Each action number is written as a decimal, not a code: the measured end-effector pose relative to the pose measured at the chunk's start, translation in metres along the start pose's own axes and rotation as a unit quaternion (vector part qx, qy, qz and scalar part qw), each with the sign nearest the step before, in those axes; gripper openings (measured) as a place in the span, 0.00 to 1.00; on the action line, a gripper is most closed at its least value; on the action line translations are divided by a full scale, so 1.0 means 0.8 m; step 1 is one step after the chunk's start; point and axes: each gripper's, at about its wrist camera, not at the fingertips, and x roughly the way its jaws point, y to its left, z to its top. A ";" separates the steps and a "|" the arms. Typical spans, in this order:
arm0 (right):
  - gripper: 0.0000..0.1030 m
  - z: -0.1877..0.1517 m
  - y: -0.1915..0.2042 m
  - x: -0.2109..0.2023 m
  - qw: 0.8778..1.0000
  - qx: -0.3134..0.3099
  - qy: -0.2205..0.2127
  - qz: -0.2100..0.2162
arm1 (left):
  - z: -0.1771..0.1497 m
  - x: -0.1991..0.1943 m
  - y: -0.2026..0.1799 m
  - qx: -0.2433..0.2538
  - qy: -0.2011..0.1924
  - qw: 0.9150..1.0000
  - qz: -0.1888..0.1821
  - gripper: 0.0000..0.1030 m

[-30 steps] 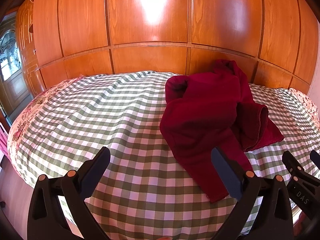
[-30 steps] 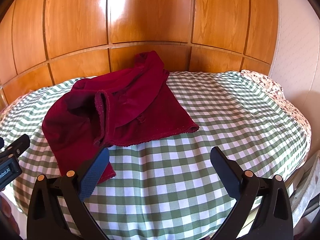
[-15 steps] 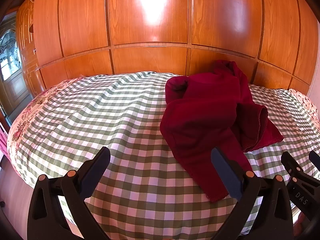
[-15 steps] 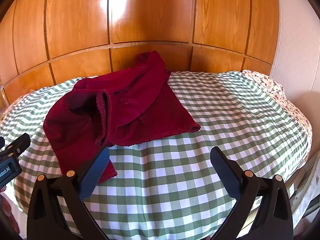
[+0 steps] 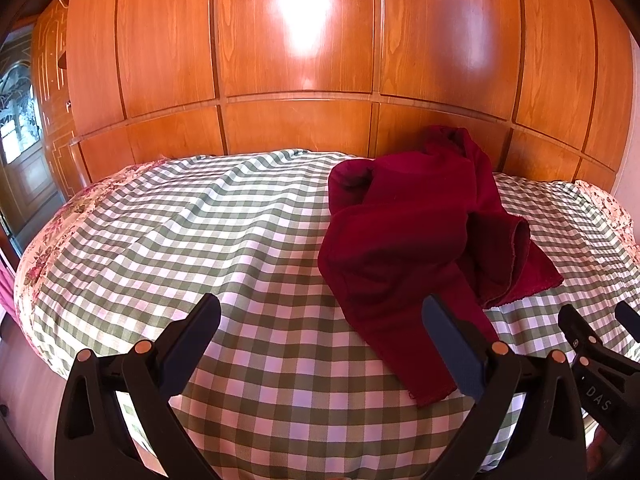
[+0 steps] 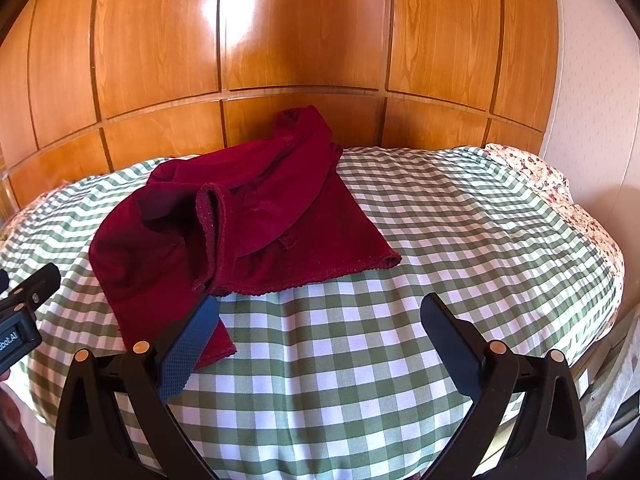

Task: Fold small clothes

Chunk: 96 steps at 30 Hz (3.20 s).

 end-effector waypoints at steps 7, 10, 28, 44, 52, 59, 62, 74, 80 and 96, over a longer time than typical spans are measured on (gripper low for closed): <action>0.97 0.000 -0.001 0.000 1.000 0.000 0.000 0.001 | 0.001 0.000 0.000 0.000 0.002 1.000 -0.002 0.98; 0.97 -0.001 -0.001 0.001 1.000 0.002 0.002 0.001 | 0.001 0.001 0.000 0.000 0.003 1.000 -0.002 0.98; 0.96 0.025 -0.023 0.008 0.997 0.014 -0.007 0.070 | 0.010 0.048 0.029 -0.032 0.058 0.995 -0.074 0.96; 0.13 0.082 0.047 0.106 0.981 -0.104 0.051 0.156 | 0.060 0.110 -0.069 0.148 0.023 0.984 -0.096 0.24; 0.05 0.142 -0.098 0.086 0.995 -0.097 -0.022 -0.004 | 0.140 0.127 -0.004 0.026 0.022 0.991 -0.131 0.07; 0.05 0.183 -0.261 0.158 0.982 -0.037 0.016 -0.182 | 0.240 0.175 0.125 -0.091 0.013 0.995 -0.040 0.06; 0.05 0.200 -0.321 0.199 0.971 0.008 0.044 -0.237 | 0.281 0.211 0.172 -0.131 0.030 0.991 0.001 0.06; 0.76 0.199 -0.309 0.233 0.983 0.054 0.058 -0.167 | 0.273 0.249 0.216 -0.182 0.050 0.982 0.019 0.60; 0.76 0.128 -0.202 0.241 0.983 0.054 0.154 0.086 | 0.157 0.240 0.144 -0.167 0.142 0.963 -0.159 0.54; 0.08 0.110 -0.110 0.208 0.970 -0.003 0.164 0.178 | 0.099 0.219 0.042 -0.202 0.199 0.920 -0.272 0.04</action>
